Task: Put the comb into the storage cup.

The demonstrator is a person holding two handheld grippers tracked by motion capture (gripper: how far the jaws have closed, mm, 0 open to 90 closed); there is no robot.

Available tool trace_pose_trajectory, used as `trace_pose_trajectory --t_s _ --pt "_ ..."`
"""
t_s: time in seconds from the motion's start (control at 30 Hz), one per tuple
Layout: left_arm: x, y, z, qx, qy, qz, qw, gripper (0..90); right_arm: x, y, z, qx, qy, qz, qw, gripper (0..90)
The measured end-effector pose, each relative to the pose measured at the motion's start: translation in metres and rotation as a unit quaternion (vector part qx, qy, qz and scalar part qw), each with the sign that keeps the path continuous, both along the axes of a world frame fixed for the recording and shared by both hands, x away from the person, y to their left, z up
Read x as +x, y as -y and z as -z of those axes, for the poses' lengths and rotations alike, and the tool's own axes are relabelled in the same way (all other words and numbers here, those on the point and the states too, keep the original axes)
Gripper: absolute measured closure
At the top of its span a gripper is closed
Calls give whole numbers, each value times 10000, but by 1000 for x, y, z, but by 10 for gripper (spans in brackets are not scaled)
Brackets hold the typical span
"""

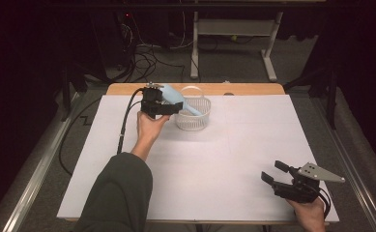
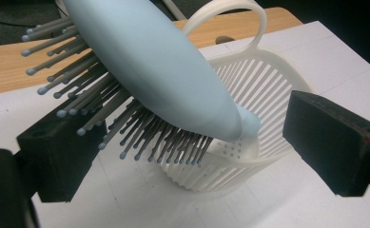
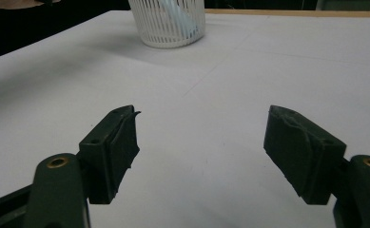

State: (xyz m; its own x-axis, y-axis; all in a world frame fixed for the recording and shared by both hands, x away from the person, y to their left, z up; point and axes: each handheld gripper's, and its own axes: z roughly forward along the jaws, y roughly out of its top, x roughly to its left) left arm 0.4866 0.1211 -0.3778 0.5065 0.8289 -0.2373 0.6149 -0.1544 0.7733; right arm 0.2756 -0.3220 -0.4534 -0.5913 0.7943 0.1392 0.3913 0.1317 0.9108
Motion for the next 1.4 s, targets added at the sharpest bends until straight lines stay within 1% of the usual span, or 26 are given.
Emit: trace_pose_trajectory --t_s 0.33,0.37,0.4,0.43,0.5,0.7,0.87,0.97,1.2,1.4 --pt "-3 -3 -3 33 41 38 10000 69 -1 0 0 -15 24 7 10000 276" --pt "-5 -3 -5 21 85 37 10000 69 0 -1 0 -16 23 2 10000 276" --pt "-5 -3 -5 21 85 37 10000 69 0 -1 0 -16 23 2 10000 276" --pt "-6 -4 -6 24 128 43 9999 69 0 -1 0 -17 19 -2 10000 276" --pt "-8 -5 -6 -19 155 36 9999 70 0 -1 0 -30 19 1 10000 276" --pt "-10 -7 -5 -53 164 12 9999 70 -1 -1 0 -35 14 4 10000 276" --pt "-13 -10 -6 27 203 34 9998 70 -1 -1 0 -33 8 7 10000 276" --pt "-14 -13 -7 3 220 20 9998 71 0 -1 0 -32 7 11 10000 276" --pt "-17 -16 -9 31 254 41 9997 71 0 -1 0 -22 15 16 10000 275" --pt "-20 -19 -12 10 325 0 9995 73 0 0 0 12 21 16 10000 271"
